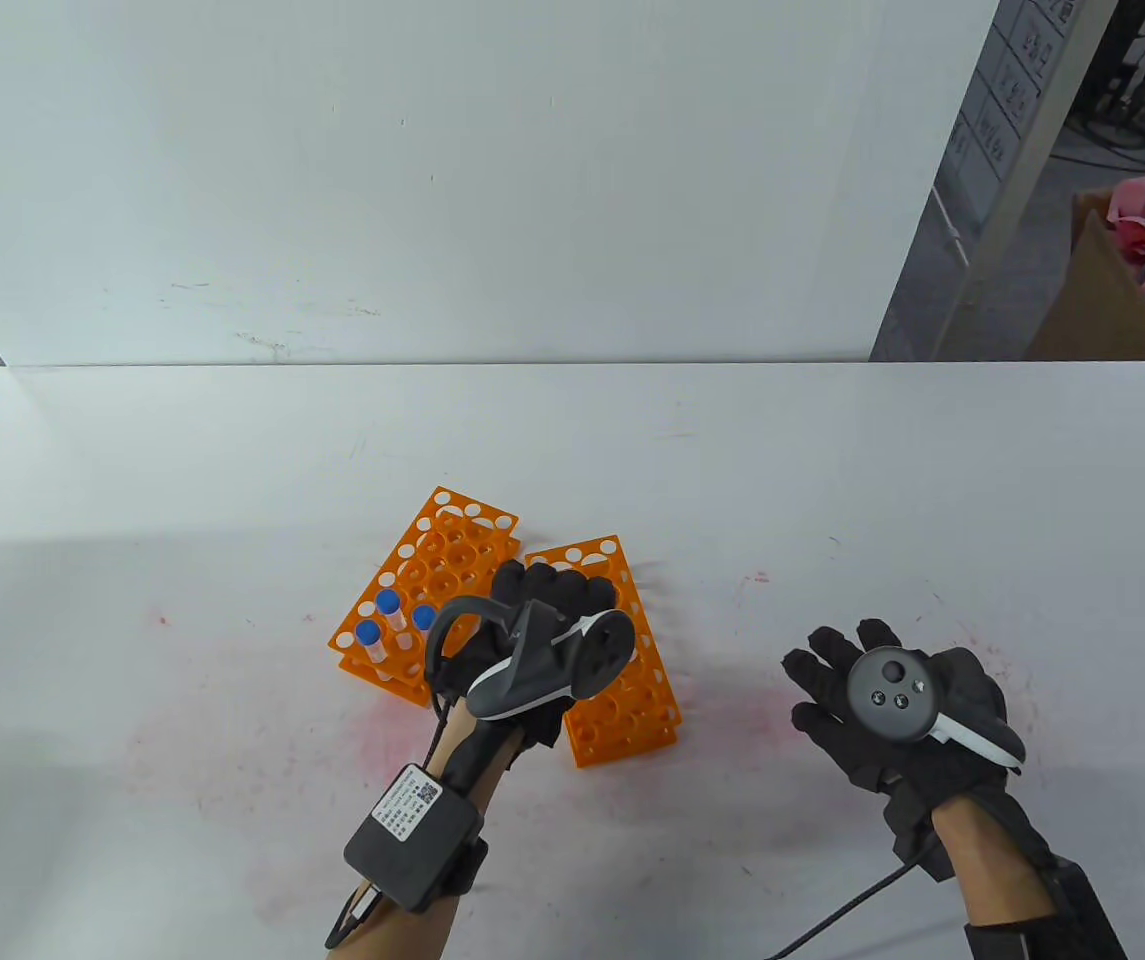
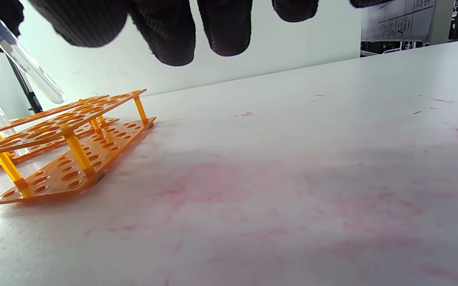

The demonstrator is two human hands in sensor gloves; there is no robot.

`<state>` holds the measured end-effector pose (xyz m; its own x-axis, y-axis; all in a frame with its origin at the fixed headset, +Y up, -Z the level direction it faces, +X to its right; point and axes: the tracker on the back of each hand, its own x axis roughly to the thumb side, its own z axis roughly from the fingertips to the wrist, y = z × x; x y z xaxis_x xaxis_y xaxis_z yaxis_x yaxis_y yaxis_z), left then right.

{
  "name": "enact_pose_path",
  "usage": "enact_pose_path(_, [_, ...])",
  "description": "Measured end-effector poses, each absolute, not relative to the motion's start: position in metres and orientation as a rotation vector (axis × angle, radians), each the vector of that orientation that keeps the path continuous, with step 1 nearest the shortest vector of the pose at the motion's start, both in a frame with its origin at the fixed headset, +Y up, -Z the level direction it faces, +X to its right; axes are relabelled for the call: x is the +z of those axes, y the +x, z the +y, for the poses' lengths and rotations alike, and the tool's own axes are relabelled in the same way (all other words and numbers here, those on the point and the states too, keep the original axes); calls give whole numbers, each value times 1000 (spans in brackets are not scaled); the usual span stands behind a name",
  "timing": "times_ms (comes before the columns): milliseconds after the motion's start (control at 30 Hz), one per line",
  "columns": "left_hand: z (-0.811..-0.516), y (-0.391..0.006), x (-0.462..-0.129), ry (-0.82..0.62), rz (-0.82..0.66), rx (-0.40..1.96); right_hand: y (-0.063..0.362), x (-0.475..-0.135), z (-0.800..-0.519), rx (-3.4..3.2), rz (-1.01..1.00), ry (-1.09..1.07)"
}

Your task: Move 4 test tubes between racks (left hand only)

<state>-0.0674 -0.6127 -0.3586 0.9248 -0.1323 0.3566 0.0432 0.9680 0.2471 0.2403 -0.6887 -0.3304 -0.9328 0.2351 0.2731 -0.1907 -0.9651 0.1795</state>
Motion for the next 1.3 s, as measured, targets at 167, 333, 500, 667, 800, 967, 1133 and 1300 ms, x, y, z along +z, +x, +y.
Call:
enact_pose_path(167, [-602,-94,-359,276,-325,-59,240,-330,-689,2882,222,437])
enact_pose_path(333, [-594,-125,-357,300,-268,-35,239,-331,-691,2883,240,440])
enact_pose_path(500, [-585,-153,-356,333,-214,7,237,-330,-689,2886,216,437])
enact_pose_path(667, [-574,-179,-354,346,-149,43,233,-327,-687,2903,187,461])
enact_pose_path(800, [-571,-199,-354,316,-104,67,234,-327,-688,2899,208,457])
enact_pose_path(967, [-571,-220,-353,301,-54,91,234,-328,-688,2895,220,450])
enact_pose_path(1133, [-571,-236,-351,307,-1,103,234,-328,-688,2895,218,454])
enact_pose_path(1300, [-574,-248,-352,278,59,69,234,-328,-689,2891,217,457])
